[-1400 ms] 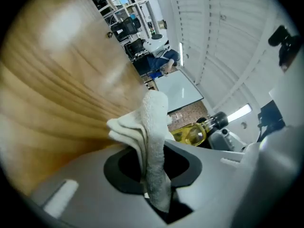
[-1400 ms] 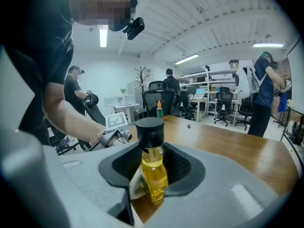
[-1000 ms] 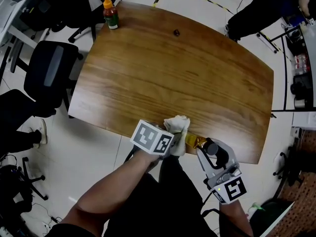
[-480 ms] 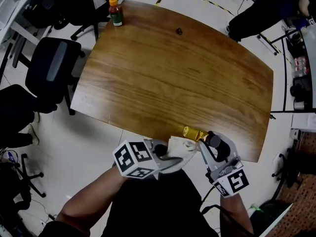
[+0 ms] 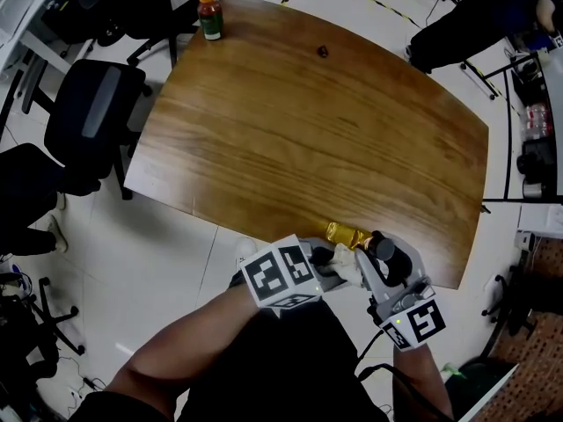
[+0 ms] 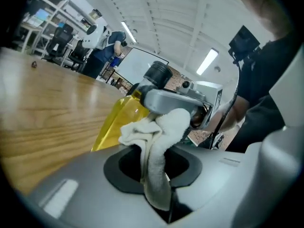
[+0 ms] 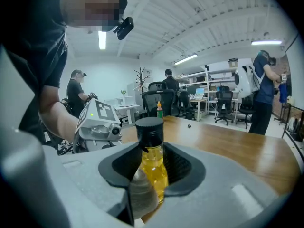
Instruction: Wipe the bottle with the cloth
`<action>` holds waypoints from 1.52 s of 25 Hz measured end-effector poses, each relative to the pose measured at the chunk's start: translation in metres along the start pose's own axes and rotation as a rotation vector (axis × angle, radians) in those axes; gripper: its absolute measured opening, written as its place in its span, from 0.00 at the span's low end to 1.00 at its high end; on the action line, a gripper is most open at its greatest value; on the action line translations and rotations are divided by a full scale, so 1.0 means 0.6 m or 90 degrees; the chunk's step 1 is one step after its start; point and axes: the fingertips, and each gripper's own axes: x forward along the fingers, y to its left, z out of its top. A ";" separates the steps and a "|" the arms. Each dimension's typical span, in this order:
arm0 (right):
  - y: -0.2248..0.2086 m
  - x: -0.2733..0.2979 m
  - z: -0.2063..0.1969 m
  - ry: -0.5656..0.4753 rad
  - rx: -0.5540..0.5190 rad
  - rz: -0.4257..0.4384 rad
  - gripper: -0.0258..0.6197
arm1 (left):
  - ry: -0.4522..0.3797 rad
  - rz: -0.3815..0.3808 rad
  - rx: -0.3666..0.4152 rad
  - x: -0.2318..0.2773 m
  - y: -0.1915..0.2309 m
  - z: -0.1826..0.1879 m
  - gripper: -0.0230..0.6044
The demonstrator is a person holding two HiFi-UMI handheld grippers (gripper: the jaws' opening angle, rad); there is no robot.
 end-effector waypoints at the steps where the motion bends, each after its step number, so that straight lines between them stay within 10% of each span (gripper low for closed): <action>1: -0.001 0.000 0.001 0.000 0.001 0.000 0.23 | -0.010 -0.011 -0.044 0.000 0.004 0.002 0.19; 12: 0.002 -0.001 0.002 -0.007 -0.008 0.003 0.23 | -0.071 -0.087 -0.496 0.039 0.065 -0.049 0.19; 23: 0.003 0.000 0.001 -0.003 -0.012 0.007 0.23 | -0.093 -0.132 -0.720 0.051 0.078 -0.078 0.19; 31: 0.012 0.004 0.010 -0.022 -0.002 0.011 0.23 | -0.133 -0.066 -0.482 -0.063 0.023 -0.030 0.19; 38: 0.013 0.004 0.020 -0.036 0.002 0.009 0.23 | -0.389 -0.038 -0.438 -0.220 0.117 0.140 0.19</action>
